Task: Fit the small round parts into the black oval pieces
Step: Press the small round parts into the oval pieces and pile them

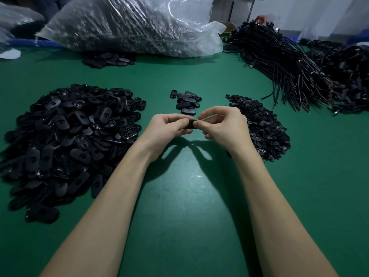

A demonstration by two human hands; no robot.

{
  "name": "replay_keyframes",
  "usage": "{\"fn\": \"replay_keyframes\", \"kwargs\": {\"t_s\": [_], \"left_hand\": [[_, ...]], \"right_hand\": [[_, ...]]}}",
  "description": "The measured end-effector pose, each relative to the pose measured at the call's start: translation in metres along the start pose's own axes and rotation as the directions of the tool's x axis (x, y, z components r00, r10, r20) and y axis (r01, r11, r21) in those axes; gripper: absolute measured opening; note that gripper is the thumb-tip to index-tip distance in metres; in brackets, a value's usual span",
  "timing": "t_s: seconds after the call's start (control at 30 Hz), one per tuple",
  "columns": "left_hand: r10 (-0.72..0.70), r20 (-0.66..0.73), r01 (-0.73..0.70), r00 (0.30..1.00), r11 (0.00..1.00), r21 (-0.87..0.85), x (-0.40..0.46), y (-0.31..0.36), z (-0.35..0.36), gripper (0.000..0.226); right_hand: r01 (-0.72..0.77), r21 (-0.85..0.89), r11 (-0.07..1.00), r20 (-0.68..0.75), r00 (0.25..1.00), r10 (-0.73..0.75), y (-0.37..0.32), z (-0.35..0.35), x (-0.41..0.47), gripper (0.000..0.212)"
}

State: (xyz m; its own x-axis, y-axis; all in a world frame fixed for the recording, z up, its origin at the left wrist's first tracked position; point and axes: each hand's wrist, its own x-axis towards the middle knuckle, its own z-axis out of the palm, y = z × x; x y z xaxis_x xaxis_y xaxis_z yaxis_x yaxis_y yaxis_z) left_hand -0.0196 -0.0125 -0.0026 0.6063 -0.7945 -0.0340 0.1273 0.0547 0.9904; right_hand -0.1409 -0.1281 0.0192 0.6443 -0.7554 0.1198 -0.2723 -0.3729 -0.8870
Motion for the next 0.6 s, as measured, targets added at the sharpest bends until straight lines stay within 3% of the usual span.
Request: {"fn": "replay_keyframes", "kwargs": {"t_s": [0.13, 0.23, 0.43, 0.6], "left_hand": [[-0.018, 0.019, 0.02, 1.0, 0.996, -0.091, 0.0, 0.004, -0.002, 0.02], [-0.003, 0.05, 0.006, 0.999, 0.998, -0.066, -0.002, 0.004, -0.002, 0.017], [0.023, 0.05, -0.025, 0.998, 0.999, 0.024, -0.001, 0.0, -0.004, 0.018], [0.033, 0.03, -0.036, 0.999, 0.994, 0.103, -0.001, 0.0, -0.004, 0.023]], "right_hand": [[-0.105, 0.177, 0.979, 0.095, 0.991, 0.089, 0.004, -0.005, -0.001, 0.015], [-0.146, 0.281, 0.948, 0.181, 0.979, 0.097, 0.006, -0.009, -0.003, 0.015], [-0.134, 0.288, 0.948, 0.244, 0.968, 0.062, 0.004, -0.013, -0.003, 0.008], [-0.121, 0.208, 0.971, 0.213, 0.974, 0.076, 0.003, -0.009, -0.002, 0.005]]}}
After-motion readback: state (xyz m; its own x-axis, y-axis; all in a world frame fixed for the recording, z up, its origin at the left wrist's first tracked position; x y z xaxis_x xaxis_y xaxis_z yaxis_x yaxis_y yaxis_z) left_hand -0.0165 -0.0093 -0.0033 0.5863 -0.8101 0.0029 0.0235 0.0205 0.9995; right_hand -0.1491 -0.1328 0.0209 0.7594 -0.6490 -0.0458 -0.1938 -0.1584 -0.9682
